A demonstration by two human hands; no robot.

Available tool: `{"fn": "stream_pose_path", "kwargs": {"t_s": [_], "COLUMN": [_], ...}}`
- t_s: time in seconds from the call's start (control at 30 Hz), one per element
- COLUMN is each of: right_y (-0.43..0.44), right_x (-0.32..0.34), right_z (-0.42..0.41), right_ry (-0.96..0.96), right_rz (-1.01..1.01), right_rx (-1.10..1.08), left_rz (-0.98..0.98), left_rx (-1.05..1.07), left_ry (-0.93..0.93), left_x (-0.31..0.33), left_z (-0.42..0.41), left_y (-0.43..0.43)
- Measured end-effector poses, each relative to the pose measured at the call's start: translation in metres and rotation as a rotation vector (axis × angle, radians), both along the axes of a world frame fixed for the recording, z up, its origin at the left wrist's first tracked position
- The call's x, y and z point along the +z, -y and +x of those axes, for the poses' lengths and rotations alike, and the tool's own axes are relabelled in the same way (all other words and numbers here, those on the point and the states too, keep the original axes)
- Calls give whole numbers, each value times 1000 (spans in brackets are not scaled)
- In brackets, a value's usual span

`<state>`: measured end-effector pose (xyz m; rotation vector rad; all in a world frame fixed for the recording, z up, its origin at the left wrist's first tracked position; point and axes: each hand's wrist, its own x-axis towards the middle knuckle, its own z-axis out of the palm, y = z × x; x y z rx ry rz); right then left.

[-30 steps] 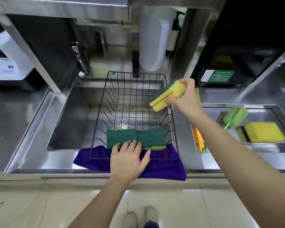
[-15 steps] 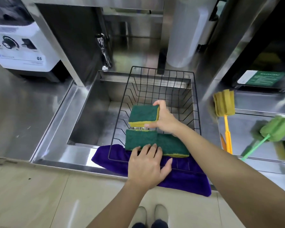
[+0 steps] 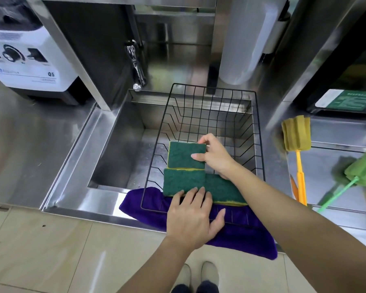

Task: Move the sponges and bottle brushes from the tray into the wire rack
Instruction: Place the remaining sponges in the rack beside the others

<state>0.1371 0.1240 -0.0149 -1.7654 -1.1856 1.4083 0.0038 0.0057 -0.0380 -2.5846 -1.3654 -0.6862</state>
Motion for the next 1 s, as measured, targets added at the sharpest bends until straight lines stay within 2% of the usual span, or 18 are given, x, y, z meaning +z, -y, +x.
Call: {"fn": "stream_pose_path", "kwargs": {"t_s": [0.1,0.2,0.3,0.5,0.7,1.0], "right_y": [3,4,3,3,18,49], "right_x": [-2,2,9,12,29,55], "right_z": [-2,-1,0,0,5,54], "right_ry": [51,281,423,563,489,477], "right_rz": [-3,-8,25,23,133,153], "right_rx": [8,187,280,302,222,89], "left_rz": [-8,-17,-25,-39,-30,-30], "left_rx": [-3,3,6,5,-4,-26], "left_ry": [-5,-16,-35,-39,-64,-50], "left_x": [0,-1,0,3,6,8], "left_z": [0,0,1,1,0,0], "left_y": [0,0,0,-1,-2,-3]}}
